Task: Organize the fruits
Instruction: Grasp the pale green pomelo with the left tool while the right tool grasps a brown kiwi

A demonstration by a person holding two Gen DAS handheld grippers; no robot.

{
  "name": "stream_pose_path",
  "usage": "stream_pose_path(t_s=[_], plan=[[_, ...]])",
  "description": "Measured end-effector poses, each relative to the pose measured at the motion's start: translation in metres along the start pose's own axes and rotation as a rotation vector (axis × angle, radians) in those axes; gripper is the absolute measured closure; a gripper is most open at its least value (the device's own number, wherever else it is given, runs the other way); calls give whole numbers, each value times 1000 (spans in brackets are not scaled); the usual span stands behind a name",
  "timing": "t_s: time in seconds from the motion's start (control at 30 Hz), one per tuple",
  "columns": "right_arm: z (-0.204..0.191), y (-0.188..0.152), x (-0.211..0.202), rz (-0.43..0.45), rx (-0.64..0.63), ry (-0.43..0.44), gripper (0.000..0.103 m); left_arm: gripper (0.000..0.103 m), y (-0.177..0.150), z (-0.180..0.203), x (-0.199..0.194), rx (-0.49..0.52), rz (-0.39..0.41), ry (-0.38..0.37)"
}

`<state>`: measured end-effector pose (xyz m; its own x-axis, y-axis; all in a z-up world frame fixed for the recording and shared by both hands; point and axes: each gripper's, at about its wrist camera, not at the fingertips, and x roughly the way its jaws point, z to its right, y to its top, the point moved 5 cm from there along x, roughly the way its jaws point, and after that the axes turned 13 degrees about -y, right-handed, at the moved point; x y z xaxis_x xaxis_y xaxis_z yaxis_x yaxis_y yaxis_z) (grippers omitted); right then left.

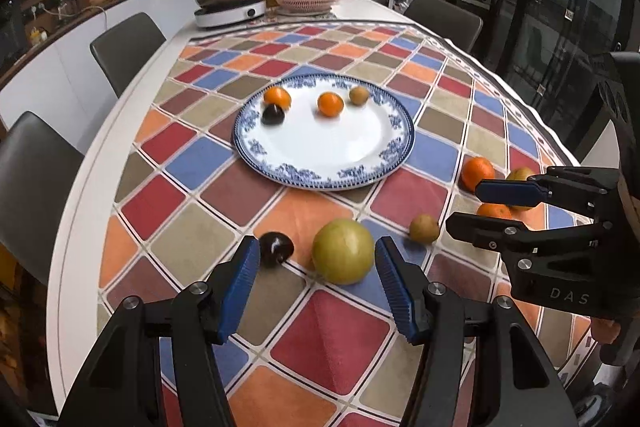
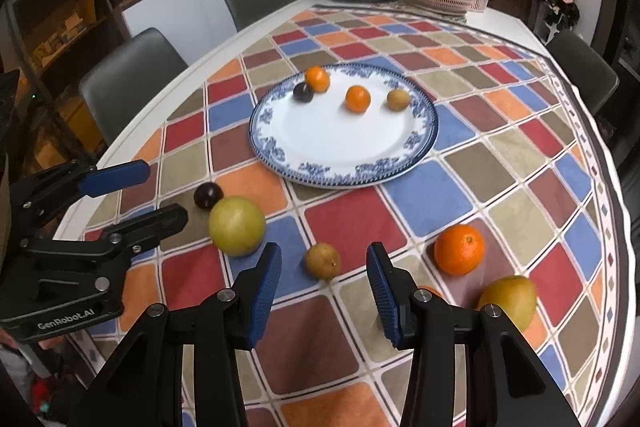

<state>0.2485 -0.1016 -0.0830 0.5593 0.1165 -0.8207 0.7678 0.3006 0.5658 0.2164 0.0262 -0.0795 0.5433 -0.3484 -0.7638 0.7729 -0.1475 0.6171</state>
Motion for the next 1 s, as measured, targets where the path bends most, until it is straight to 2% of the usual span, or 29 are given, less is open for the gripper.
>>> stream_pose_path(t_s=[0.6,1.0], plan=[[-10,-14,38,-90,-37,20,58,44,-14,-4,36,32,-52,-66],[-13,-15,56,-118,-54,17,61,44,-13,-5,61,32,-96,-89]])
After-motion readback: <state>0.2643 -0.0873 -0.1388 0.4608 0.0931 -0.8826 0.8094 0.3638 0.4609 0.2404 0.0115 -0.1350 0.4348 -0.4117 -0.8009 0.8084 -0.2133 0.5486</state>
